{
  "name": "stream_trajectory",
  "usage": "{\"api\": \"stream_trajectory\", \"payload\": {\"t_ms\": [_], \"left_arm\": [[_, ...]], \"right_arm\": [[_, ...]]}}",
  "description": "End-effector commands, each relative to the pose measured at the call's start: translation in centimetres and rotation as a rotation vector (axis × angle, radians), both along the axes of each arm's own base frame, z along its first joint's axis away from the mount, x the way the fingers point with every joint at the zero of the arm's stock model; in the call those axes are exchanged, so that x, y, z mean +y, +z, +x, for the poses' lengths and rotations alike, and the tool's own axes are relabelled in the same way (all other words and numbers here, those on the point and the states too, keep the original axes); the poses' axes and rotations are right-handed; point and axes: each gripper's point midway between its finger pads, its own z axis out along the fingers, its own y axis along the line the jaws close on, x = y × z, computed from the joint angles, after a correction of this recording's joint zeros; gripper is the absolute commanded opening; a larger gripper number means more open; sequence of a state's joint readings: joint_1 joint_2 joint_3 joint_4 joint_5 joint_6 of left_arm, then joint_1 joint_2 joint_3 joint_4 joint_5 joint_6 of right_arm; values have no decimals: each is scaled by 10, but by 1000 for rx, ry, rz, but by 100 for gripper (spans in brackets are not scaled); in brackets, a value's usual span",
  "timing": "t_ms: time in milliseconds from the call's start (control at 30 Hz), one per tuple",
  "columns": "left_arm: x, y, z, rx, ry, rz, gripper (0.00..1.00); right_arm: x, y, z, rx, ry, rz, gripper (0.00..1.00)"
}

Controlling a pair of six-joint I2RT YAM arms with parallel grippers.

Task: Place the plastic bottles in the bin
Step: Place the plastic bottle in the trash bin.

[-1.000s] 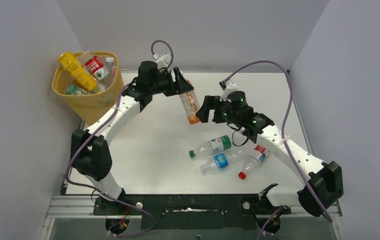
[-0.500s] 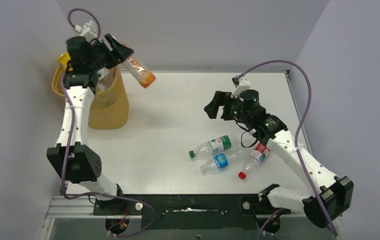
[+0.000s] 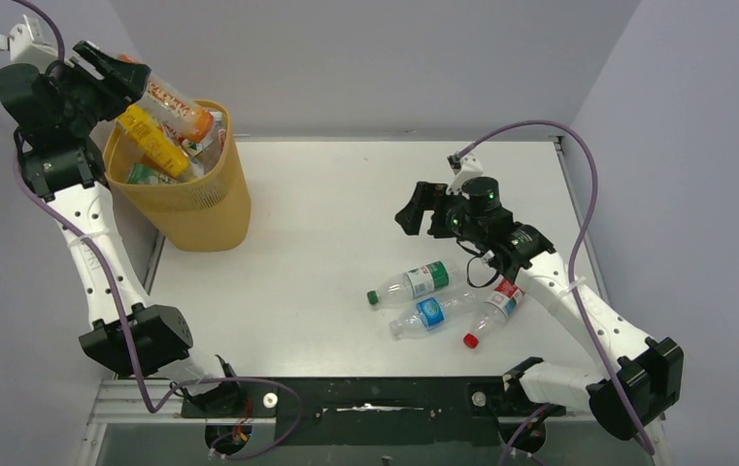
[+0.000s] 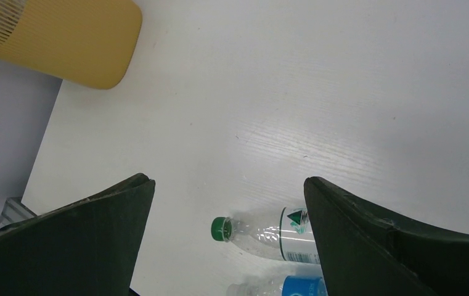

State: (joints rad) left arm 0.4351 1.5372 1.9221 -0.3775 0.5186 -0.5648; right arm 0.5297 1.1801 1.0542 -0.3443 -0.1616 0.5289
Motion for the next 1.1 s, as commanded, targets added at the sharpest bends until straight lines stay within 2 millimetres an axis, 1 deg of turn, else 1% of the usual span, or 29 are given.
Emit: {"api": "stream_trajectory", "payload": {"t_ms": [0,100,200,400,533,567,633,733,900,1067], "left_arm": [[14,29,-16,-42,80,100,37],[27,29,-19,-27,156,152,37],[33,27,-20,-16,192,169,37],[44,9,-18,35,256,199,37],[40,-3,-9,69,244,206,37],[34,-8,-5,85,236,212,38],[28,-18,0,142,261,245,42],[21,-32,7,231,292,291,43],[25,-54,11,298,306,292,42],[32,-56,8,297,335,293,42]], "right_arm": [[5,9,4,-31,8,32,98],[7,5,4,-21,12,36,98],[10,2,4,-12,20,43,98],[12,-1,3,-1,25,47,98],[13,0,3,-1,28,51,98],[13,0,3,-1,29,52,98],[13,0,3,-1,28,52,98],[13,-1,1,3,27,50,98],[12,0,-1,2,26,49,98],[12,0,-2,1,29,47,98]]}}
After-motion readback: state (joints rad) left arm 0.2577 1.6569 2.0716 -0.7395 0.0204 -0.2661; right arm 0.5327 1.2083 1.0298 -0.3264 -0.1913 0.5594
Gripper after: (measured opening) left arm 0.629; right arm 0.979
